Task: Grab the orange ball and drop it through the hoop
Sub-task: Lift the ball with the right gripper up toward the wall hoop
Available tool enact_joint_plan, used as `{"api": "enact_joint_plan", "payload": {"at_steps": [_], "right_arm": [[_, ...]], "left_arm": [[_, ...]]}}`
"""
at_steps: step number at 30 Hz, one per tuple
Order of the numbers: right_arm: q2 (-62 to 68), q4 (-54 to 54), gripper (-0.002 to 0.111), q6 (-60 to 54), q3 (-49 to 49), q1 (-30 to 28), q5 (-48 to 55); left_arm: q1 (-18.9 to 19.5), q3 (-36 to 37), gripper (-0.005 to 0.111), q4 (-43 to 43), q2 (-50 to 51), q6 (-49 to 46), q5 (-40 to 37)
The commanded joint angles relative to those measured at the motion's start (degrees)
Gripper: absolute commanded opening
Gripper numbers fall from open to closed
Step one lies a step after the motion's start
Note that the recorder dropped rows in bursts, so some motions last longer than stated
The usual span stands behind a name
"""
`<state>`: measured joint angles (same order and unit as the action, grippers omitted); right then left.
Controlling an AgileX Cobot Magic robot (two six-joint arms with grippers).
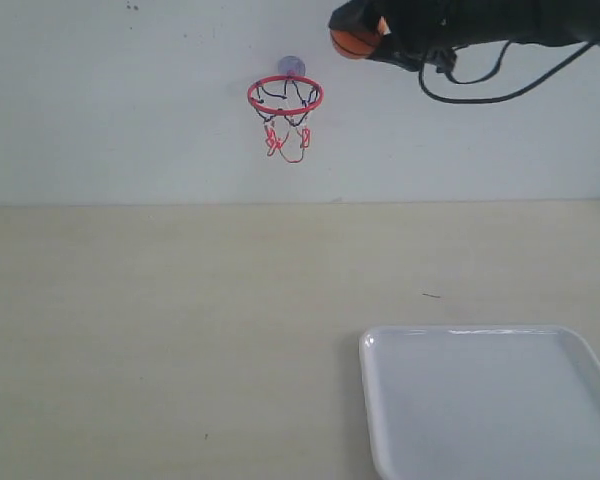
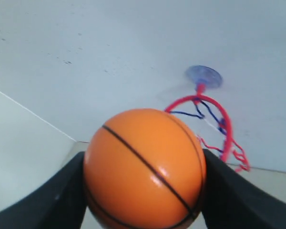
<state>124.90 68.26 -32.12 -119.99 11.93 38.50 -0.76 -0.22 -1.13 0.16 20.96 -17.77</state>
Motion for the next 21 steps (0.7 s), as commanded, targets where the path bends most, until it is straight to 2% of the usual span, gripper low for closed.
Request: {"api": "enact_joint_plan", "payload": {"at_steps": [1, 9, 18, 21], "right_arm": [[6.29, 1.01, 0.000, 1.85, -11.12, 2.77, -0.51], [15.88, 1.20, 0.000, 3.93, -21.40, 5.03, -2.31], [17.52, 1.04, 0.000, 2.66, -21.97, 6.57, -6.89], [17.52, 0.90, 0.006, 1.42, -21.97, 7.19, -8.30]], "left_arm": [[-0.45, 0.22, 0.004, -0.13, -0.16, -0.07, 0.21], [-0.45, 0.22, 0.004, -0.13, -0.16, -0.07, 0.21], [-0.45, 0.22, 0.004, -0.13, -0.16, -0.07, 0.21], [-0.45, 0.22, 0.004, -0.13, -0.16, -0.07, 0.21]]}}
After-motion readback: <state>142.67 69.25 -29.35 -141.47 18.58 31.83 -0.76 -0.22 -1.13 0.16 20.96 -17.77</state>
